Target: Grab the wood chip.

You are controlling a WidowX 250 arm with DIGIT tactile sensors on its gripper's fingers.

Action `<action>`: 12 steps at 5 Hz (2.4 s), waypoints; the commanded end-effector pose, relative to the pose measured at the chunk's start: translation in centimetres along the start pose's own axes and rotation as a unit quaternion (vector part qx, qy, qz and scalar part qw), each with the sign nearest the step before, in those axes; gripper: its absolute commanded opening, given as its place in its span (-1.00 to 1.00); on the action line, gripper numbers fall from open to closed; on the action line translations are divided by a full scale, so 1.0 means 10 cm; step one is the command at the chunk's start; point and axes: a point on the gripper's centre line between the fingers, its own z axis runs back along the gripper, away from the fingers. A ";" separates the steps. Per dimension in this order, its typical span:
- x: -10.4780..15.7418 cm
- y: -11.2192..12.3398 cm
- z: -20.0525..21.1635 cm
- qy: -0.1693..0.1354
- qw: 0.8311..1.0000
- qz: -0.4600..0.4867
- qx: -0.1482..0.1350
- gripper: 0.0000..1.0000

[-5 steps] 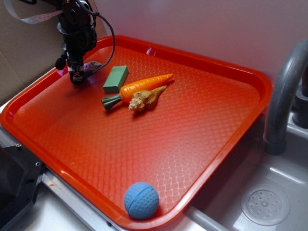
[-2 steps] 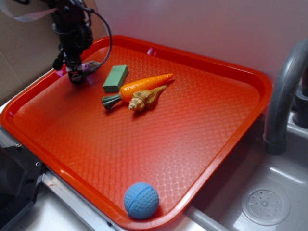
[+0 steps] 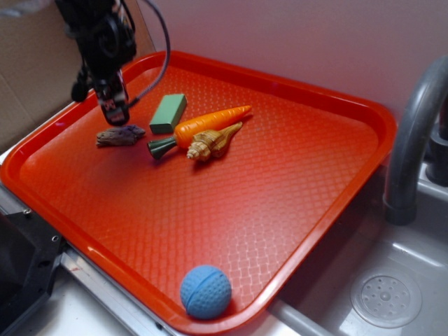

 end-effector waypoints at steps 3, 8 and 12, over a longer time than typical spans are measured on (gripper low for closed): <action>0.16 -0.02 0.33 -0.040 0.999 -0.013 0.016 -1.00; -0.29 0.24 -0.44 0.024 0.998 -0.045 0.047 1.00; -0.33 0.00 -0.72 0.052 0.994 -0.087 0.038 1.00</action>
